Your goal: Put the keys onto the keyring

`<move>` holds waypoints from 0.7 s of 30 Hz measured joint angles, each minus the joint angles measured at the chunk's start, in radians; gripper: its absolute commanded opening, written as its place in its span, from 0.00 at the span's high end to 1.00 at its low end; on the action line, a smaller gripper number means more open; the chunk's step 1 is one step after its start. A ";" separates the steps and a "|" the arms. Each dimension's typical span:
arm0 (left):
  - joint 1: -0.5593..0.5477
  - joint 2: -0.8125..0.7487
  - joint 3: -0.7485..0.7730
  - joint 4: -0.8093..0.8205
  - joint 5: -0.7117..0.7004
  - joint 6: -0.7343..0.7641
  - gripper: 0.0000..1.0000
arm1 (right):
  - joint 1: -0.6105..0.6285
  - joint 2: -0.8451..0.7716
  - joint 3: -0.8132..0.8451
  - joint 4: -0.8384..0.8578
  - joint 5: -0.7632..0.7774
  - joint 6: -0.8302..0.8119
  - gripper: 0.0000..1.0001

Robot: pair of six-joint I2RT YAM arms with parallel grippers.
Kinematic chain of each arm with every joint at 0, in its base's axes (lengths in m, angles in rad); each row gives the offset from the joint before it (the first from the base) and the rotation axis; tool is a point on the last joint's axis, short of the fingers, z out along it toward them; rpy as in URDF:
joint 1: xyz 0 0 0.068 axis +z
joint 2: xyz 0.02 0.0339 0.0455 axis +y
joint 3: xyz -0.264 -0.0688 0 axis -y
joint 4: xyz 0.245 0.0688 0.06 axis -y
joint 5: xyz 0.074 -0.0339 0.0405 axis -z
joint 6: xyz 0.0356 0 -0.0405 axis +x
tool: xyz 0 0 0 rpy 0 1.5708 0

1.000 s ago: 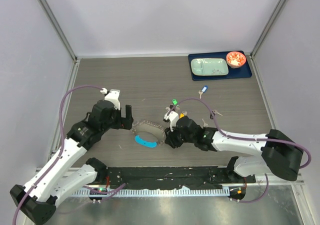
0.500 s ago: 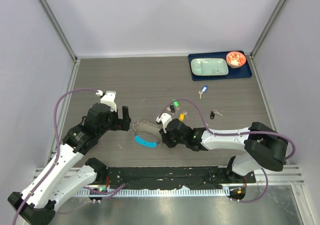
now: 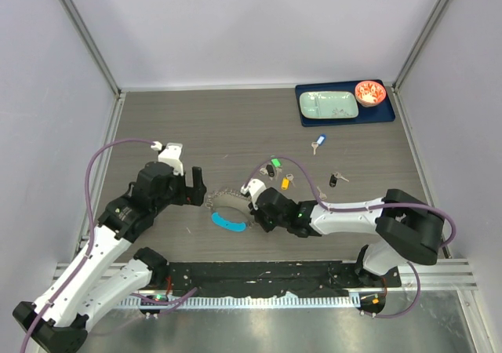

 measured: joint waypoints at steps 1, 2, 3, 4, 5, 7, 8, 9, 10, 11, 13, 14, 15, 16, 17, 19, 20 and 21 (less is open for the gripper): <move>0.000 0.000 0.000 0.000 0.007 0.002 0.00 | 0.001 0.000 0.003 0.000 0.003 -0.003 0.99; 0.001 0.000 -0.001 0.001 0.017 0.003 0.00 | 0.002 0.000 0.005 0.000 0.004 -0.008 0.99; 0.001 0.000 -0.003 0.003 0.031 0.006 0.00 | 0.003 0.000 0.008 0.000 0.005 -0.012 0.99; 0.001 -0.001 -0.006 0.006 0.048 0.010 0.00 | 0.004 -0.003 0.009 0.000 0.005 -0.018 0.99; 0.001 -0.002 -0.010 0.006 0.065 0.017 0.00 | 0.005 -0.006 0.009 0.000 0.004 -0.026 0.99; 0.001 -0.008 -0.017 0.010 0.100 0.029 0.00 | 0.007 -0.024 0.009 0.000 0.002 -0.043 0.99; 0.001 -0.013 -0.019 0.012 0.117 0.035 0.00 | 0.008 -0.039 0.011 0.000 0.000 -0.055 0.99; 0.001 -0.019 -0.021 0.015 0.134 0.042 0.00 | 0.008 -0.054 0.014 0.000 -0.002 -0.066 0.99; 0.001 -0.026 -0.023 0.019 0.148 0.051 0.00 | 0.008 -0.071 0.023 0.000 -0.003 -0.079 0.99; 0.001 -0.040 -0.023 0.026 0.171 0.065 0.00 | 0.008 -0.083 0.031 0.002 -0.005 -0.089 0.99; 0.001 -0.062 -0.024 0.041 0.206 0.084 0.00 | 0.008 -0.110 0.061 0.015 -0.013 -0.115 0.99; 0.001 -0.074 -0.025 0.051 0.223 0.091 0.00 | 0.008 -0.122 0.077 0.027 -0.019 -0.126 0.99; 0.001 -0.093 -0.026 0.066 0.247 0.103 0.00 | 0.008 -0.134 0.093 0.042 -0.027 -0.138 0.99; 0.001 -0.115 -0.029 0.084 0.275 0.111 0.00 | 0.008 -0.143 0.108 0.060 -0.035 -0.151 0.99; 0.001 -0.127 -0.031 0.098 0.292 0.117 0.00 | 0.008 -0.150 0.119 0.078 -0.040 -0.161 0.99; 0.001 -0.156 -0.033 0.127 0.331 0.134 0.00 | 0.008 -0.161 0.142 0.127 -0.052 -0.185 0.99; 0.001 -0.174 -0.032 0.144 0.351 0.145 0.00 | 0.008 -0.166 0.150 0.159 -0.055 -0.200 0.99; 0.001 -0.182 -0.032 0.155 0.361 0.155 0.00 | 0.007 -0.167 0.155 0.177 -0.056 -0.208 0.99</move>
